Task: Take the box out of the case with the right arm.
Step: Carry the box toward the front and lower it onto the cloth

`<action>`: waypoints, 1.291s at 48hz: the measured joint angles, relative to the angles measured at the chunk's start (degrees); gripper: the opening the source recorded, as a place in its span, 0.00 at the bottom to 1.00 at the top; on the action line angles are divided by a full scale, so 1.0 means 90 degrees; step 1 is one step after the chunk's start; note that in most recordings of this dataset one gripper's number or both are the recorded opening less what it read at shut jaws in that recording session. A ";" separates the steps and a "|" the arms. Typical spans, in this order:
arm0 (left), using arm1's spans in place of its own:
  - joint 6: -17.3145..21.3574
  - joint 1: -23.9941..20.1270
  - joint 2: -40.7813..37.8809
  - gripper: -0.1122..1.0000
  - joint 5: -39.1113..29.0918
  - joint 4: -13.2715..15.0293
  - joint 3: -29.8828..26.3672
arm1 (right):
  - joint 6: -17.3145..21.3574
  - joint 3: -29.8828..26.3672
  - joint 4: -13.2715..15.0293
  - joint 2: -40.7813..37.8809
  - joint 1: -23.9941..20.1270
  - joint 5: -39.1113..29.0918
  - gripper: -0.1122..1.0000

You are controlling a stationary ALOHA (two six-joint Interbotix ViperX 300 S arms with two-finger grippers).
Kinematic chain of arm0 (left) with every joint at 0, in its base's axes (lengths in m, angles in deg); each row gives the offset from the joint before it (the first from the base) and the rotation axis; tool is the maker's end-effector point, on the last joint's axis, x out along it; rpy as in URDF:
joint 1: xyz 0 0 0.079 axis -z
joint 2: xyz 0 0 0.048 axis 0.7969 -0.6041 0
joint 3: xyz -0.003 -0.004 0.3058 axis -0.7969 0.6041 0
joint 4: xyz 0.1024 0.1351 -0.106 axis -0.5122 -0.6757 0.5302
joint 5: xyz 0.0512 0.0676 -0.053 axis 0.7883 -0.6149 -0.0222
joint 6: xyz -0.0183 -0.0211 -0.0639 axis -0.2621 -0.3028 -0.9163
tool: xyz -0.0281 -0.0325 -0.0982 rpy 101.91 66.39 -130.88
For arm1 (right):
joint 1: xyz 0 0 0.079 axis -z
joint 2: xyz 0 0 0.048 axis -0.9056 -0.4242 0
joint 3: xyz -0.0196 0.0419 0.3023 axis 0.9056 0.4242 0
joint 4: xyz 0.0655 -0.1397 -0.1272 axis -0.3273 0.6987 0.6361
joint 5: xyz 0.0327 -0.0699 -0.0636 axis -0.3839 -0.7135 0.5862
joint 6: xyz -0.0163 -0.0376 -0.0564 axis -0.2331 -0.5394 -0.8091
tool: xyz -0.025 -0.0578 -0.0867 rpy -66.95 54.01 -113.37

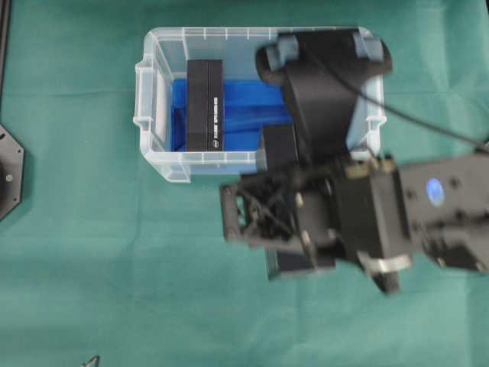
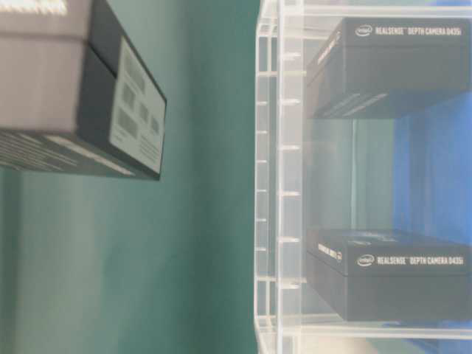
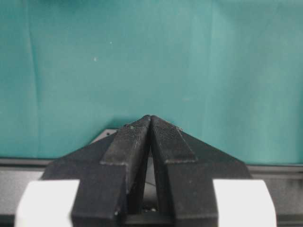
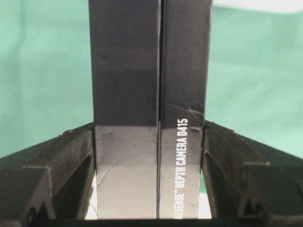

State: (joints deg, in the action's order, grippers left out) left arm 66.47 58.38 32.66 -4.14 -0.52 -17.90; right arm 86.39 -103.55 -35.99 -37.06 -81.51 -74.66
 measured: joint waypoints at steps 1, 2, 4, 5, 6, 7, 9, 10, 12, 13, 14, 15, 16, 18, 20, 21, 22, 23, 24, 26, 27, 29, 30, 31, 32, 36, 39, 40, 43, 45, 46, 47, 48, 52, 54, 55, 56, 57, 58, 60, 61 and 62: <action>0.0000 0.0000 0.0000 0.10 0.0000 0.0000 0.0000 | 0.0020 0.0000 0.0000 0.0000 -0.0020 0.0000 0.70; 0.0000 0.0000 0.0000 0.10 0.0000 0.0000 0.0010 | 0.0020 0.0000 0.0000 0.0000 -0.0039 -0.0010 0.70; 0.0000 0.0000 0.0000 0.10 0.0000 0.0010 0.0000 | 0.0020 0.0000 0.0000 0.0000 -0.0068 -0.0039 0.70; 0.0000 0.0000 0.0000 0.10 0.0000 0.0000 0.0000 | 0.0029 0.0000 0.0000 0.0000 -0.0068 -0.0049 0.70; 0.0000 0.0000 0.0000 0.10 0.0000 0.0000 0.0000 | 0.0029 0.0000 0.0000 0.0000 -0.0068 -0.0078 0.70; 0.0000 0.0000 0.0000 0.10 0.0000 0.0000 0.0000 | 0.0029 0.0000 0.0000 0.0000 -0.0059 -0.0098 0.70; 0.0000 0.0000 0.0000 0.10 0.0000 0.0000 0.0010 | 0.0029 0.0000 0.0000 0.0000 -0.0039 -0.0117 0.70; 0.0000 0.0000 0.0000 0.10 0.0000 0.0000 0.0000 | 0.0029 0.0000 0.0000 0.0000 -0.0029 -0.0127 0.70; 0.0000 0.0000 0.0000 0.10 0.0000 0.0000 0.0000 | 0.0029 0.0000 0.0000 0.0000 -0.0020 -0.0137 0.70; 0.0000 0.0000 0.0000 0.10 0.0010 0.0000 0.0000 | 0.0029 0.0000 0.0000 0.0000 -0.0010 -0.0146 0.70; 0.0000 0.0000 0.0000 0.10 0.0000 0.0000 0.0000 | 0.0029 0.0000 0.0000 0.0000 -0.0020 -0.0146 0.70; 0.0000 0.0000 0.0000 0.10 0.0000 0.0000 0.0000 | 0.0039 0.0000 0.0000 0.0000 -0.0010 -0.0156 0.70; 0.0000 0.0000 0.0000 0.10 0.0000 0.0000 0.0000 | 0.0049 0.0000 0.0000 0.0000 -0.0020 -0.0166 0.70; 0.0000 0.0000 0.0000 0.10 0.0000 0.0000 0.0000 | 0.0059 0.0000 0.0000 0.0000 -0.0010 -0.0166 0.70; 0.0000 0.0000 0.0000 0.10 0.0000 0.0000 0.0000 | 0.0049 0.0000 0.0000 -0.0020 -0.0010 -0.0166 0.70; 0.0000 0.0000 0.0000 0.10 0.0000 0.0010 0.0000 | 0.0049 0.0010 0.0000 -0.0020 -0.0010 -0.0166 0.70; 0.0000 0.0000 0.0000 0.10 0.0000 0.0000 0.0000 | 0.0068 0.0010 0.0000 -0.0039 -0.0010 -0.0156 0.70; 0.0000 0.0000 0.0000 0.10 0.0000 0.0000 0.0000 | 0.0088 0.0029 0.0000 -0.0049 -0.0010 -0.0166 0.70; 0.0000 0.0000 0.0000 0.10 0.0000 0.0000 0.0000 | 0.0088 0.0039 -0.0010 -0.0059 -0.0020 -0.0156 0.70; 0.0000 0.0000 0.0000 0.10 0.0000 0.0000 0.0000 | 0.0078 0.0078 -0.0020 -0.0098 -0.0010 -0.0127 0.70; 0.0000 0.0000 0.0000 0.10 0.0000 0.0000 0.0000 | 0.0078 0.0107 -0.0029 -0.0117 -0.0010 -0.0107 0.70; 0.0000 0.0000 0.0000 0.10 0.0000 0.0000 0.0000 | 0.0098 0.0176 -0.0059 -0.0156 -0.0010 -0.0039 0.70; 0.0000 0.0000 0.0000 0.10 0.0000 0.0000 0.0000 | 0.0107 0.0234 -0.0068 -0.0176 -0.0020 0.0010 0.70; 0.0000 0.0000 -0.0010 0.10 0.0000 0.0000 0.0000 | 0.0107 0.0283 -0.0088 -0.0195 -0.0010 0.0068 0.70; 0.0000 0.0000 0.0000 0.10 0.0000 0.0000 0.0010 | 0.0098 0.0342 -0.0107 -0.0205 -0.0010 0.0146 0.70; 0.0000 0.0000 0.0000 0.10 0.0000 0.0000 0.0010 | 0.0098 0.0615 -0.0215 -0.0264 -0.0010 0.0469 0.70; 0.0000 0.0000 0.0000 0.10 0.0000 0.0000 0.0010 | 0.0137 0.0889 -0.0352 -0.0273 -0.0010 0.0801 0.70; 0.0000 0.0000 0.0000 0.10 0.0000 0.0000 0.0000 | 0.0156 0.0986 -0.0391 -0.0273 -0.0010 0.0908 0.70; 0.0000 0.0000 0.0000 0.10 0.0010 0.0000 0.0000 | 0.0234 0.1270 -0.0508 -0.0273 -0.0010 0.1230 0.70; 0.0000 0.0000 0.0000 0.10 0.0000 0.0010 0.0000 | 0.0332 0.1494 -0.0586 -0.0273 0.0000 0.1445 0.70; 0.0000 0.0000 0.0000 0.10 0.0000 0.0000 0.0000 | 0.0381 0.1611 -0.0615 -0.0273 0.0000 0.1562 0.70; 0.0000 0.0000 0.0000 0.10 0.0000 0.0010 0.0000 | 0.0420 0.1719 -0.0645 -0.0273 0.0000 0.1660 0.70; 0.0000 0.0000 0.0000 0.10 0.0000 0.0000 0.0000 | 0.0449 0.1865 -0.0664 -0.0273 0.0000 0.1797 0.70; 0.0000 0.0000 0.0000 0.10 0.0010 0.0000 0.0000 | 0.0625 0.2314 -0.0752 -0.0273 0.0000 0.2197 0.70; 0.0000 0.0000 0.0000 0.10 0.0000 0.0000 0.0000 | 0.0654 0.2510 -0.0791 -0.0273 0.0000 0.2393 0.70; 0.0000 0.0000 0.0000 0.10 0.0000 0.0000 0.0000 | 0.0664 0.2607 -0.0811 -0.0273 0.0000 0.2490 0.70; 0.0000 0.0000 0.0000 0.10 0.0010 0.0000 0.0010 | 0.0703 0.2715 -0.0840 -0.0273 0.0000 0.2598 0.70; 0.0000 0.0000 0.0000 0.10 0.0000 0.0000 0.0010 | 0.0752 0.2813 -0.0850 -0.0273 0.0010 0.2695 0.70; 0.0000 0.0000 0.0000 0.10 0.0000 0.0000 0.0010 | 0.0771 0.2900 -0.0869 -0.0273 0.0000 0.2783 0.70; 0.0000 0.0000 0.0000 0.10 0.0000 0.0000 0.0000 | 0.0791 0.3096 -0.0898 -0.0273 0.0010 0.2998 0.70; 0.0000 0.0000 0.0000 0.10 0.0000 0.0010 0.0000 | 0.0850 0.3223 -0.0928 -0.0273 0.0010 0.3135 0.70; 0.0000 0.0000 0.0000 0.10 0.0000 0.0000 0.0000 | 0.0879 0.3301 -0.0947 -0.0273 0.0000 0.3223 0.70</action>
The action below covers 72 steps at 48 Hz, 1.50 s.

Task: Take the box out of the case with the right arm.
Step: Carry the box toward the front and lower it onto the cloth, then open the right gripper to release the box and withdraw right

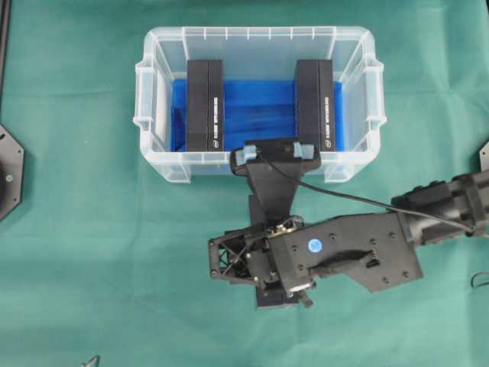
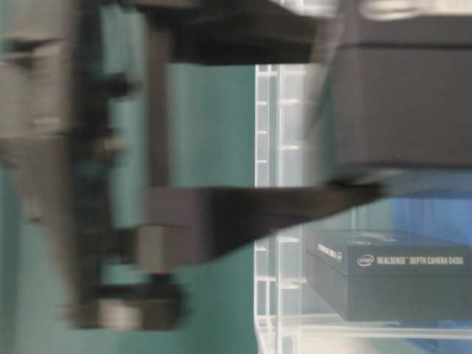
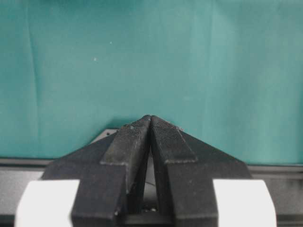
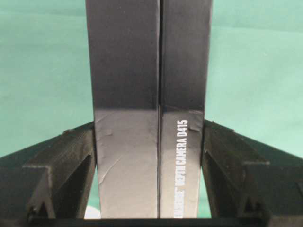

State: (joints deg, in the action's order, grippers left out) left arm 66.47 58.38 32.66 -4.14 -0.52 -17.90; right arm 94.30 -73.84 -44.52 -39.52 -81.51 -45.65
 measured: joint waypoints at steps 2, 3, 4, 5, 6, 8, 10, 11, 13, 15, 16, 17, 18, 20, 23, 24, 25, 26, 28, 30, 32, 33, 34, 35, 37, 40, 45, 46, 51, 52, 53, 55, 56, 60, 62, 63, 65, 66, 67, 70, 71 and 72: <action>0.0000 0.0000 0.0000 0.10 0.0000 0.0000 0.0000 | 0.0039 0.0166 -0.0039 0.0000 0.0010 0.0195 0.70; 0.0000 0.0000 0.0000 0.10 0.0000 0.0000 0.0010 | 0.0068 0.0264 -0.0049 0.0000 0.0010 0.0313 0.70; 0.0000 0.0000 0.0000 0.10 0.0000 0.0000 0.0000 | 0.0107 0.0361 -0.0078 0.0000 0.0010 0.0430 0.70; 0.0000 0.0000 -0.0010 0.10 0.0000 0.0000 0.0000 | 0.0137 0.0439 -0.0107 0.0000 0.0010 0.0537 0.70; -0.0010 0.0000 0.0000 0.10 0.0000 0.0000 0.0010 | 0.0166 0.0518 -0.0127 0.0000 0.0010 0.0645 0.70; 0.0000 0.0000 0.0000 0.10 0.0000 0.0000 0.0010 | 0.0186 0.0664 -0.0176 -0.0010 0.0010 0.0820 0.70; 0.0000 0.0000 0.0000 0.10 0.0010 0.0000 0.0000 | 0.0195 0.0781 -0.0215 0.0000 0.0010 0.1006 0.70; 0.0000 0.0000 0.0000 0.10 0.0000 0.0000 0.0000 | 0.0195 0.0830 -0.0215 -0.0010 0.0010 0.1074 0.70; 0.0000 0.0000 0.0000 0.10 0.0000 0.0000 0.0000 | 0.0195 0.0869 -0.0225 -0.0010 0.0010 0.1182 0.70; 0.0000 0.0000 -0.0010 0.10 0.0000 0.0010 0.0000 | 0.0195 0.0898 -0.0225 -0.0010 0.0010 0.1221 0.70; 0.0000 0.0000 -0.0010 0.10 0.0000 0.0000 0.0000 | 0.0195 0.0898 -0.0225 0.0000 0.0010 0.1230 0.70; 0.0000 0.0000 0.0000 0.10 0.0010 0.0000 0.0000 | 0.0195 0.0898 -0.0225 0.0000 0.0010 0.1221 0.70; 0.0000 0.0000 0.0000 0.10 0.0000 0.0000 0.0000 | 0.0195 0.0908 -0.0225 0.0000 0.0010 0.1230 0.70; 0.0000 0.0000 0.0000 0.10 0.0000 0.0000 0.0000 | 0.0195 0.0908 -0.0225 0.0000 0.0010 0.1221 0.70; 0.0000 0.0000 0.0000 0.10 0.0000 0.0010 0.0010 | 0.0195 0.0908 -0.0225 0.0000 0.0010 0.1221 0.70; 0.0000 0.0000 0.0000 0.10 0.0000 0.0000 0.0000 | 0.0195 0.0908 -0.0225 0.0000 0.0010 0.1211 0.70; 0.0000 0.0000 -0.0010 0.10 0.0000 0.0000 0.0000 | 0.0205 0.0908 -0.0225 0.0000 0.0010 0.1211 0.70; 0.0000 0.0000 -0.0010 0.10 0.0000 0.0000 0.0010 | 0.0205 0.0908 -0.0225 0.0000 0.0010 0.1211 0.70; 0.0000 0.0000 0.0000 0.10 0.0000 0.0000 0.0000 | 0.0205 0.0908 -0.0225 -0.0010 0.0010 0.1211 0.70; 0.0000 0.0000 0.0000 0.10 0.0000 0.0000 0.0000 | 0.0205 0.0908 -0.0225 0.0000 0.0010 0.1211 0.70; 0.0000 0.0000 0.0000 0.10 0.0000 0.0000 0.0000 | 0.0205 0.0908 -0.0225 -0.0010 0.0010 0.1221 0.70; 0.0000 0.0000 -0.0010 0.10 0.0000 0.0000 0.0000 | 0.0205 0.0918 -0.0225 0.0000 0.0010 0.1230 0.70; 0.0000 0.0000 0.0000 0.10 0.0000 0.0000 0.0000 | 0.0205 0.0918 -0.0225 0.0000 0.0010 0.1230 0.70; 0.0000 0.0000 0.0000 0.10 0.0000 0.0000 0.0010 | 0.0195 0.0928 -0.0225 0.0000 0.0010 0.1240 0.70; -0.0010 0.0000 0.0000 0.10 0.0000 0.0000 0.0000 | 0.0186 0.0937 -0.0225 -0.0010 0.0010 0.1260 0.70; 0.0000 0.0000 0.0000 0.10 0.0000 0.0000 0.0000 | 0.0176 0.0937 -0.0244 -0.0010 0.0010 0.1289 0.70; 0.0000 0.0000 0.0000 0.10 0.0000 0.0000 0.0000 | 0.0195 0.0947 -0.0244 -0.0010 0.0010 0.1299 0.70; 0.0000 0.0000 0.0000 0.10 0.0000 0.0000 0.0000 | 0.0195 0.0947 -0.0244 0.0000 0.0010 0.1299 0.70; 0.0000 0.0000 0.0000 0.10 0.0000 0.0000 0.0010 | 0.0195 0.0947 -0.0244 0.0000 0.0010 0.1289 0.72; 0.0000 0.0000 0.0000 0.10 0.0000 0.0000 0.0000 | 0.0205 0.0937 -0.0244 0.0000 0.0010 0.1289 0.76; 0.0000 0.0000 0.0000 0.10 0.0000 0.0000 0.0000 | 0.0205 0.0947 -0.0244 -0.0010 0.0010 0.1289 0.81; -0.0010 0.0000 0.0000 0.10 0.0000 0.0000 0.0000 | 0.0205 0.0937 -0.0244 0.0000 0.0010 0.1289 0.88; 0.0000 0.0000 0.0000 0.10 0.0000 0.0000 0.0000 | 0.0205 0.0937 -0.0244 0.0000 0.0010 0.1289 0.91; 0.0000 0.0000 0.0000 0.10 0.0000 0.0000 0.0000 | 0.0205 0.0937 -0.0254 -0.0010 0.0010 0.1289 0.94; 0.0000 0.0000 0.0000 0.10 0.0000 0.0000 0.0000 | 0.0205 0.0937 -0.0254 0.0000 0.0010 0.1289 0.92; 0.0000 0.0000 0.0000 0.10 0.0000 0.0000 0.0000 | 0.0215 0.0937 -0.0244 0.0000 0.0010 0.1289 0.91; 0.0000 0.0000 0.0000 0.10 0.0000 0.0000 0.0000 | 0.0205 0.0937 -0.0244 0.0000 0.0010 0.1289 0.90; 0.0000 0.0000 0.0000 0.10 0.0010 0.0000 0.0000 | 0.0205 0.0937 -0.0244 0.0000 0.0010 0.1289 0.90; 0.0000 0.0000 -0.0010 0.10 0.0000 0.0000 0.0000 | 0.0215 0.0937 -0.0244 0.0000 0.0010 0.1289 0.89; 0.0000 0.0000 0.0000 0.10 0.0000 0.0000 0.0010 | 0.0215 0.0937 -0.0254 0.0000 0.0010 0.1289 0.90; 0.0000 0.0000 0.0000 0.10 0.0000 0.0010 0.0010 | 0.0215 0.0937 -0.0244 0.0000 0.0010 0.1289 0.90; 0.0000 0.0000 0.0000 0.10 0.0000 0.0010 0.0000 | 0.0205 0.0937 -0.0244 0.0000 0.0010 0.1289 0.90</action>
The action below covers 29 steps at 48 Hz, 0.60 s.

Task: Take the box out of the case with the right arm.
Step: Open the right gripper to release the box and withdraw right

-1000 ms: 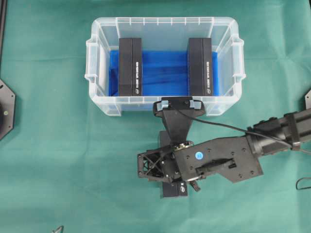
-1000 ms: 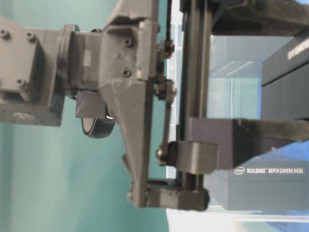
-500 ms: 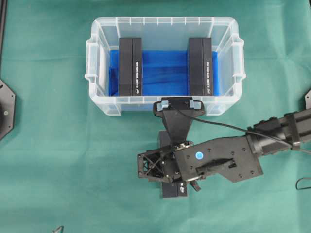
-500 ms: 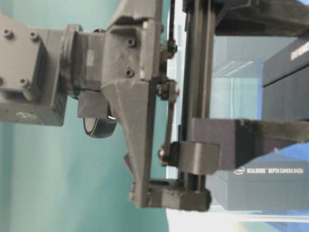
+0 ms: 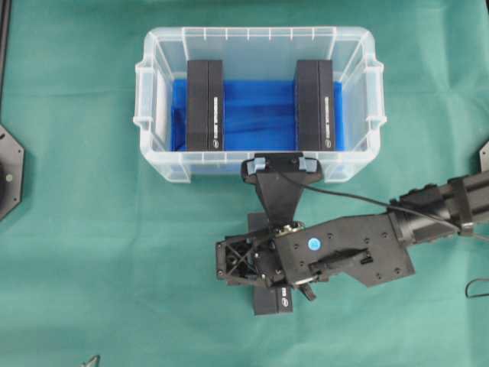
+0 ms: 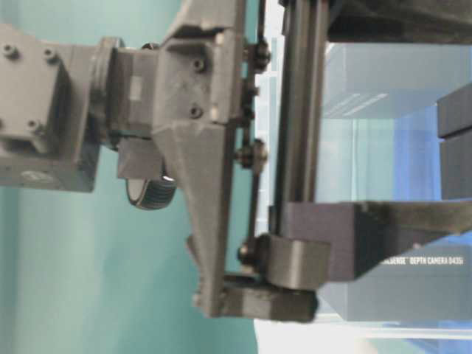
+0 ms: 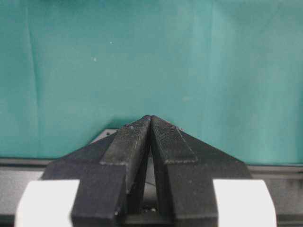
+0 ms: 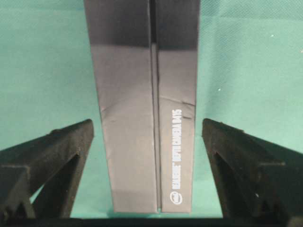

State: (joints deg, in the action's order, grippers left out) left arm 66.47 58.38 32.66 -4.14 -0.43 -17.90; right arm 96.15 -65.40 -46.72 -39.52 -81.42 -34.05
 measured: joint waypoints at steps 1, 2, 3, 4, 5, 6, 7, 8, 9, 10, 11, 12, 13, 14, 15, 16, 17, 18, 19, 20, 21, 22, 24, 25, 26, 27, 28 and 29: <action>0.0000 0.0000 0.0000 0.10 0.0000 -0.0010 0.0000 | 0.0010 0.0010 0.0000 0.0000 0.0000 0.0000 0.90; -0.0010 0.0000 -0.0010 0.10 0.0000 -0.0010 0.0000 | 0.0000 0.0000 0.0000 0.0000 0.0010 0.0000 0.90; 0.0000 0.0000 0.0000 0.10 0.0000 -0.0010 0.0000 | 0.0010 0.0000 0.0000 0.0000 0.0010 0.0000 0.90; 0.0000 0.0000 -0.0010 0.10 0.0000 -0.0010 0.0000 | 0.0000 0.0000 0.0000 0.0000 0.0010 -0.0010 0.90; 0.0000 0.0000 0.0000 0.10 0.0000 -0.0010 0.0000 | 0.0000 0.0000 0.0000 0.0000 0.0010 0.0000 0.90; 0.0000 0.0000 0.0000 0.10 0.0000 -0.0010 0.0000 | 0.0010 0.0000 0.0000 0.0000 0.0020 0.0000 0.90; 0.0000 0.0000 0.0000 0.10 0.0000 -0.0010 0.0000 | 0.0000 0.0000 0.0000 0.0000 0.0020 0.0000 0.90; 0.0000 0.0000 0.0000 0.10 0.0000 -0.0010 0.0000 | 0.0000 0.0000 -0.0010 0.0000 0.0020 -0.0010 0.89; 0.0000 0.0000 0.0000 0.10 0.0000 -0.0010 0.0000 | 0.0010 0.0000 -0.0010 0.0010 0.0029 -0.0010 0.89; 0.0000 0.0000 0.0000 0.10 0.0000 0.0000 0.0000 | 0.0010 -0.0010 -0.0010 0.0010 0.0029 -0.0020 0.89; 0.0000 0.0000 0.0000 0.10 0.0000 -0.0010 0.0000 | 0.0000 -0.0010 0.0000 0.0029 0.0029 -0.0049 0.89; 0.0000 0.0000 0.0000 0.10 0.0000 -0.0010 0.0000 | 0.0000 -0.0029 0.0000 0.0059 0.0029 -0.0078 0.89; 0.0000 0.0000 0.0000 0.10 0.0000 0.0000 0.0000 | 0.0000 -0.0049 0.0020 0.0078 0.0039 -0.0117 0.89; 0.0000 0.0000 0.0000 0.10 0.0000 -0.0010 0.0000 | -0.0010 -0.0068 0.0029 0.0107 0.0049 -0.0166 0.89; 0.0000 0.0000 -0.0010 0.10 0.0000 -0.0010 0.0000 | 0.0000 -0.0098 0.0039 0.0146 0.0049 -0.0225 0.89; -0.0010 0.0000 0.0000 0.10 0.0000 -0.0010 0.0000 | 0.0000 -0.0146 0.0078 0.0205 0.0049 -0.0342 0.89; 0.0000 0.0000 0.0000 0.10 0.0000 -0.0010 0.0000 | -0.0010 -0.0195 0.0107 0.0234 0.0049 -0.0439 0.89; 0.0000 0.0000 0.0000 0.10 0.0000 -0.0010 0.0000 | -0.0010 -0.0244 0.0146 0.0283 0.0049 -0.0547 0.89; 0.0000 0.0000 0.0000 0.10 0.0000 0.0000 0.0000 | -0.0020 -0.0312 0.0186 0.0332 0.0049 -0.0664 0.89; 0.0000 0.0000 0.0000 0.10 0.0000 -0.0010 0.0000 | -0.0039 -0.0371 0.0215 0.0381 0.0049 -0.0791 0.89; 0.0000 0.0000 0.0000 0.10 0.0000 -0.0010 0.0000 | -0.0049 -0.0439 0.0254 0.0430 0.0049 -0.0918 0.89; -0.0010 0.0000 0.0000 0.10 0.0000 0.0000 0.0000 | -0.0049 -0.0498 0.0283 0.0469 0.0059 -0.1016 0.89; 0.0000 0.0000 0.0000 0.10 0.0000 -0.0010 0.0000 | -0.0078 -0.0635 0.0342 0.0537 0.0049 -0.1260 0.89; 0.0000 0.0000 0.0000 0.10 0.0000 -0.0010 0.0000 | -0.0088 -0.0684 0.0361 0.0557 0.0059 -0.1367 0.89; 0.0000 0.0000 -0.0010 0.10 0.0000 -0.0010 0.0000 | -0.0107 -0.0732 0.0391 0.0576 0.0059 -0.1465 0.89; 0.0000 0.0000 0.0000 0.10 0.0000 -0.0010 0.0000 | -0.0127 -0.0791 0.0410 0.0605 0.0059 -0.1563 0.89; 0.0000 0.0000 0.0000 0.10 0.0000 -0.0010 0.0000 | -0.0137 -0.0820 0.0439 0.0625 0.0059 -0.1631 0.89; 0.0000 0.0000 0.0000 0.10 0.0000 0.0000 0.0000 | -0.0146 -0.0859 0.0449 0.0625 0.0059 -0.1699 0.89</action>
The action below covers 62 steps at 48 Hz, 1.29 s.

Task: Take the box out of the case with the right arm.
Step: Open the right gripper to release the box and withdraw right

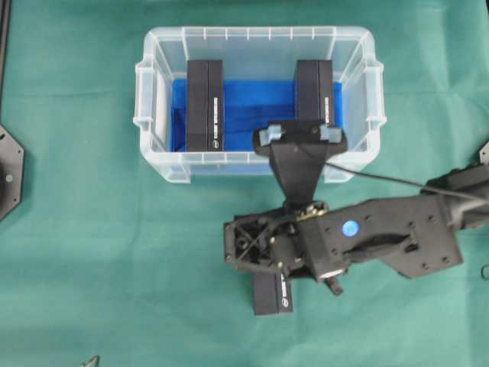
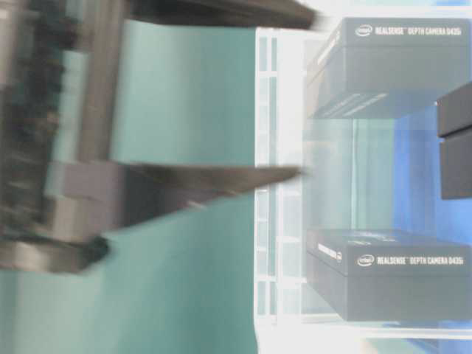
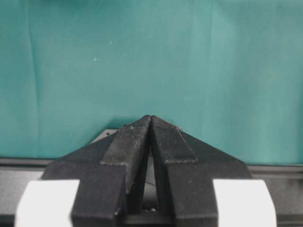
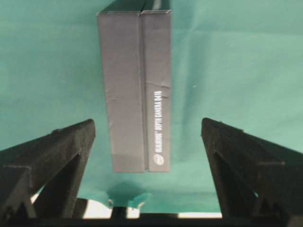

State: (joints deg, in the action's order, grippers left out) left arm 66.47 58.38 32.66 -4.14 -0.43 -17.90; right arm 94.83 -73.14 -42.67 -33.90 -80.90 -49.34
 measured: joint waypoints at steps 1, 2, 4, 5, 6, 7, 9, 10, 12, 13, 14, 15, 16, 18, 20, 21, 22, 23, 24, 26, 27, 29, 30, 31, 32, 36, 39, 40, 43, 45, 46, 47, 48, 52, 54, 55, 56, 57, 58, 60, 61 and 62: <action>0.0000 0.0000 0.0000 0.10 0.0000 -0.0010 0.0000 | 0.0000 -0.0010 0.0010 0.0010 0.0000 -0.0049 0.89; 0.0000 0.0000 0.0000 0.10 0.0000 -0.0010 0.0000 | -0.0020 -0.0029 0.0010 0.0010 0.0000 -0.0078 0.89; 0.0000 0.0000 0.0000 0.10 0.0000 -0.0010 0.0000 | -0.0039 -0.0039 0.0020 0.0010 0.0010 -0.0088 0.89; 0.0000 0.0000 0.0000 0.10 0.0000 -0.0010 0.0000 | -0.0049 -0.0039 0.0020 0.0000 0.0000 -0.0078 0.89; 0.0000 0.0000 0.0000 0.10 0.0000 -0.0010 0.0000 | -0.0049 -0.0039 0.0020 0.0000 0.0010 -0.0088 0.89; 0.0000 0.0000 -0.0010 0.10 0.0000 -0.0010 0.0010 | -0.0059 -0.0029 0.0020 0.0010 0.0010 -0.0088 0.89; 0.0000 0.0000 -0.0010 0.10 0.0000 0.0000 0.0000 | -0.0059 -0.0039 0.0020 0.0010 0.0020 -0.0078 0.89; 0.0000 0.0000 0.0000 0.10 0.0000 -0.0010 0.0010 | -0.0078 -0.0039 0.0020 0.0010 0.0020 -0.0088 0.89; 0.0000 0.0000 0.0000 0.10 0.0000 -0.0010 0.0000 | -0.0107 -0.0039 0.0029 0.0000 0.0029 -0.0117 0.89; 0.0000 0.0000 0.0000 0.10 0.0000 -0.0010 0.0000 | -0.0137 -0.0029 0.0020 0.0010 0.0020 -0.0137 0.89; 0.0000 0.0000 0.0000 0.10 0.0000 -0.0010 0.0000 | -0.0166 -0.0020 0.0029 0.0010 0.0029 -0.0166 0.89; 0.0000 0.0000 0.0000 0.10 0.0000 -0.0010 0.0010 | -0.0186 0.0000 0.0029 0.0020 0.0029 -0.0195 0.89; 0.0000 0.0000 0.0000 0.10 0.0000 -0.0010 0.0000 | -0.0186 0.0059 0.0029 0.0049 0.0020 -0.0225 0.89; -0.0010 0.0000 0.0000 0.10 0.0010 -0.0010 0.0010 | -0.0176 0.0166 0.0020 0.0107 0.0000 -0.0254 0.89; 0.0000 0.0000 0.0000 0.10 0.0000 -0.0010 0.0000 | -0.0146 0.0303 0.0020 0.0205 -0.0010 -0.0264 0.89; -0.0020 0.0000 0.0000 0.10 0.0000 -0.0010 0.0000 | -0.0127 0.0391 0.0020 0.0273 -0.0029 -0.0264 0.89; -0.0020 0.0000 0.0000 0.10 0.0000 -0.0010 0.0010 | -0.0117 0.0479 0.0010 0.0342 -0.0039 -0.0254 0.89; -0.0010 0.0000 0.0000 0.10 0.0000 -0.0010 0.0000 | -0.0078 0.0586 0.0000 0.0420 -0.0068 -0.0244 0.89; -0.0020 0.0000 -0.0010 0.10 0.0000 -0.0010 0.0000 | -0.0068 0.0693 -0.0010 0.0518 -0.0078 -0.0225 0.89; -0.0010 0.0000 -0.0010 0.10 0.0000 -0.0010 0.0000 | 0.0000 0.0898 -0.0029 0.0703 -0.0127 -0.0176 0.89; -0.0020 0.0000 -0.0010 0.10 0.0000 0.0000 0.0000 | 0.0039 0.1045 -0.0039 0.0820 -0.0146 -0.0107 0.89; -0.0010 0.0000 -0.0020 0.10 0.0000 -0.0010 0.0000 | 0.0176 0.1357 -0.0039 0.1074 -0.0195 -0.0039 0.89; -0.0010 0.0000 -0.0020 0.10 0.0000 -0.0010 0.0000 | 0.0205 0.1484 -0.0039 0.1191 -0.0205 -0.0010 0.89; -0.0020 0.0000 -0.0029 0.10 0.0000 -0.0010 0.0000 | 0.0254 0.1621 -0.0039 0.1299 -0.0225 0.0029 0.89; -0.0010 0.0000 -0.0029 0.10 0.0000 -0.0010 0.0000 | 0.0332 0.1758 -0.0039 0.1426 -0.0254 0.0049 0.89; -0.0020 0.0000 -0.0029 0.10 0.0000 -0.0010 0.0000 | 0.0498 0.2236 -0.0039 0.1865 -0.0352 0.0088 0.89; -0.0020 0.0000 -0.0029 0.10 0.0000 -0.0010 0.0000 | 0.0615 0.2578 -0.0039 0.2207 -0.0469 0.0107 0.89; -0.0020 0.0000 -0.0029 0.10 0.0000 -0.0010 0.0000 | 0.0645 0.2695 -0.0039 0.2314 -0.0518 0.0107 0.89; -0.0010 0.0000 -0.0029 0.10 0.0000 -0.0010 0.0010 | 0.0762 0.3018 -0.0039 0.2646 -0.0654 0.0098 0.89; 0.0000 0.0000 -0.0029 0.10 0.0000 -0.0010 0.0000 | 0.0830 0.3223 -0.0039 0.2852 -0.0752 0.0098 0.89; -0.0010 0.0000 -0.0039 0.10 0.0000 -0.0010 0.0000 | 0.0859 0.3301 -0.0049 0.2949 -0.0791 0.0098 0.89; -0.0010 0.0000 -0.0039 0.10 0.0000 -0.0010 0.0000 | 0.0859 0.3389 -0.0039 0.3037 -0.0830 0.0107 0.89; -0.0010 0.0000 -0.0029 0.10 0.0000 -0.0010 0.0010 | 0.0889 0.3477 -0.0049 0.3125 -0.0859 0.0107 0.89; 0.0000 0.0000 -0.0029 0.10 0.0000 -0.0010 0.0000 | 0.0947 0.3809 -0.0088 0.3477 -0.0967 0.0088 0.89; -0.0010 0.0000 -0.0029 0.10 0.0000 -0.0010 0.0000 | 0.0938 0.3926 -0.0107 0.3613 -0.0986 0.0068 0.89; 0.0000 0.0000 -0.0029 0.10 0.0000 -0.0010 0.0000 | 0.0928 0.3975 -0.0107 0.3672 -0.0996 0.0059 0.89; 0.0000 0.0000 -0.0029 0.10 0.0000 -0.0010 0.0010 | 0.0918 0.4023 -0.0107 0.3730 -0.0986 0.0049 0.89; -0.0010 0.0000 -0.0029 0.10 0.0000 -0.0010 0.0010 | 0.0918 0.4072 -0.0107 0.3789 -0.0986 0.0039 0.89; -0.0010 0.0000 -0.0020 0.10 0.0000 -0.0010 0.0000 | 0.0908 0.4102 -0.0107 0.3838 -0.0996 0.0039 0.89; -0.0010 0.0000 -0.0020 0.10 0.0000 -0.0010 0.0000 | 0.0869 0.4160 -0.0078 0.3926 -0.0996 0.0029 0.89; -0.0010 0.0000 -0.0020 0.10 0.0000 -0.0010 0.0000 | 0.0879 0.4180 -0.0068 0.3955 -0.0996 0.0020 0.89; 0.0000 0.0000 -0.0020 0.10 0.0000 -0.0010 0.0000 | 0.0869 0.4199 -0.0049 0.3984 -0.0996 0.0020 0.89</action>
State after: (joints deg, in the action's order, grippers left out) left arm 66.47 58.38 32.49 -4.14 -0.52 -17.90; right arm 102.65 -35.34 -43.11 1.96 -89.86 -49.17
